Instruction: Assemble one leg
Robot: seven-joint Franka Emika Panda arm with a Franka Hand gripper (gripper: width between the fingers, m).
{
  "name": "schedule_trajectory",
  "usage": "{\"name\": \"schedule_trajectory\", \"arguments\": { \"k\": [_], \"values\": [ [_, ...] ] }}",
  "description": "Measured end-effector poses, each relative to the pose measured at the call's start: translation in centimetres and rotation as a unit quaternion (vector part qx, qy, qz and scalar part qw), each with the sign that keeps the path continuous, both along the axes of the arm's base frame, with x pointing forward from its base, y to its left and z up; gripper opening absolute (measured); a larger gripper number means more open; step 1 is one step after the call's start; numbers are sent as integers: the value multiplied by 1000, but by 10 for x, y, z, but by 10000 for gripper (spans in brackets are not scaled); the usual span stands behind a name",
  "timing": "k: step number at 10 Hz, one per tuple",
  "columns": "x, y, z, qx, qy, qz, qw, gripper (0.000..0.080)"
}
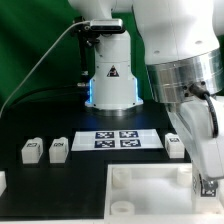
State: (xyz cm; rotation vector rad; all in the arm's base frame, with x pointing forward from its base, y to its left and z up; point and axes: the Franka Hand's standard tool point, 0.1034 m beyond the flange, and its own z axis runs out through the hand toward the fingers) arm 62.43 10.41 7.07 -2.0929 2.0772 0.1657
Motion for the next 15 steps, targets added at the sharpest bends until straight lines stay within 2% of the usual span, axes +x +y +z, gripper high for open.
{"name": "schedule_trajectory", "arguments": {
  "k": [1, 2, 3, 7, 8, 10, 11, 12, 13, 14, 15],
  "values": [
    [2, -1, 0, -5, -16, 45, 999, 510],
    [8, -3, 0, -22, -57, 127, 990, 510],
    [7, -3, -2, -39, -91, 220, 970, 624],
    [5, -6, -5, -64, -126, 414, 899, 649],
    [3, -4, -6, -68, -125, 480, 866, 649],
    [0, 6, -7, -67, -103, 642, 757, 649],
    [1, 5, -6, -69, -105, 660, 741, 649],
    [0, 4, -7, -68, -100, 628, 769, 649],
    [1, 4, -7, -69, -100, 631, 766, 549],
    [0, 4, -7, -68, -96, 601, 790, 549],
    [0, 5, -7, -67, -88, 558, 822, 367]
  ]
}}
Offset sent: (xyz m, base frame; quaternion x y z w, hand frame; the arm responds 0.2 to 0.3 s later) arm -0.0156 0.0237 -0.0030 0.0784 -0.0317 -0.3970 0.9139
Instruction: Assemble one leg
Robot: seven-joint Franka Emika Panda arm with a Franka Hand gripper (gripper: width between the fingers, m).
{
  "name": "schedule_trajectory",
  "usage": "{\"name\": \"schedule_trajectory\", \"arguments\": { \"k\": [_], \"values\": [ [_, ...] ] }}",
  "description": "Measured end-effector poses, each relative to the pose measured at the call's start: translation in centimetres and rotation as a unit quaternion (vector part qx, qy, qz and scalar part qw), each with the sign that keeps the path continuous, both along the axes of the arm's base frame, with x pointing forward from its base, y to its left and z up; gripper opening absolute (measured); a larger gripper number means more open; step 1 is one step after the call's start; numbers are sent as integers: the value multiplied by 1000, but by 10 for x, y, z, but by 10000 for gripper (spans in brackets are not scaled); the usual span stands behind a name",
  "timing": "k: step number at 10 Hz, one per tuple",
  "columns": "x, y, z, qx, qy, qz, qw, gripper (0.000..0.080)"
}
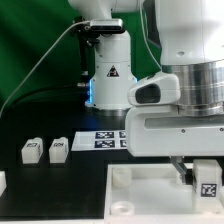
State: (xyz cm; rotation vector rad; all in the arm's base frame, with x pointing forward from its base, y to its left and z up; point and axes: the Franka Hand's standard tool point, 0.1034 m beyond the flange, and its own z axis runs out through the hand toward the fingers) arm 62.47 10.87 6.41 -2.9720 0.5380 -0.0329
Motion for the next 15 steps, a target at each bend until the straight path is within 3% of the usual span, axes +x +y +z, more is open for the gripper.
{"name": "schedule_trajectory", "arguments": {
  "k": [1, 3, 5, 6, 8, 10, 11, 15],
  "values": [
    [0, 0, 0, 1, 3, -29, 1000, 294],
    [3, 1, 0, 7, 19, -155, 988, 294],
    [5, 3, 2, 11, 49, -328, 943, 294],
    [6, 3, 3, 11, 69, -413, 908, 294],
    [8, 0, 4, 28, 103, -599, 793, 294],
    [6, -3, 2, 32, 119, -705, 699, 294],
    [7, -2, 2, 30, 119, -733, 669, 294],
    [3, 1, 3, 21, 116, -719, 685, 294]
  ]
}}
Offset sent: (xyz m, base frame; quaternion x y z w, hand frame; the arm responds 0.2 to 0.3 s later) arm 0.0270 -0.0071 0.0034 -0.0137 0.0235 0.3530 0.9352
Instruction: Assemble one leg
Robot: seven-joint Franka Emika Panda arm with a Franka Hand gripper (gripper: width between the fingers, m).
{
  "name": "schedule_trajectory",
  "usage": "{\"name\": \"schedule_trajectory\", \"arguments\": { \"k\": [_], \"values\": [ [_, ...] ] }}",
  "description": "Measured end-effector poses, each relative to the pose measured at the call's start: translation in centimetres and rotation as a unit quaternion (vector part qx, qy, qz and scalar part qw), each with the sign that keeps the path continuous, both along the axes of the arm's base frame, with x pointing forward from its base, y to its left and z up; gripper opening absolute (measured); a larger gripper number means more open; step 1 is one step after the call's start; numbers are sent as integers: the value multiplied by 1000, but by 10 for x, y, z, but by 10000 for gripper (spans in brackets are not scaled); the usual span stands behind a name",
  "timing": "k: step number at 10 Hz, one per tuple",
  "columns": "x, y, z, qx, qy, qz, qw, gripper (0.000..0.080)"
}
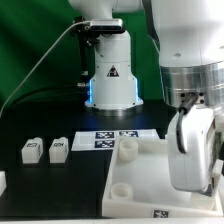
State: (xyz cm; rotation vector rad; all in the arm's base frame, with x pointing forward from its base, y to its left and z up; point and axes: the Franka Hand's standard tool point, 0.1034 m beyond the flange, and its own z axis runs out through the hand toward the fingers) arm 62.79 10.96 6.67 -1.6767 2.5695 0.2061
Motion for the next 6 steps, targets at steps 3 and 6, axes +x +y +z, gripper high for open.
{"name": "schedule_trajectory", "arguments": {
  "k": [3, 6],
  "values": [
    [-1, 3, 1, 1, 0, 2, 1000, 542],
    [4, 22, 23, 9, -14, 14, 1000, 648]
  ]
}}
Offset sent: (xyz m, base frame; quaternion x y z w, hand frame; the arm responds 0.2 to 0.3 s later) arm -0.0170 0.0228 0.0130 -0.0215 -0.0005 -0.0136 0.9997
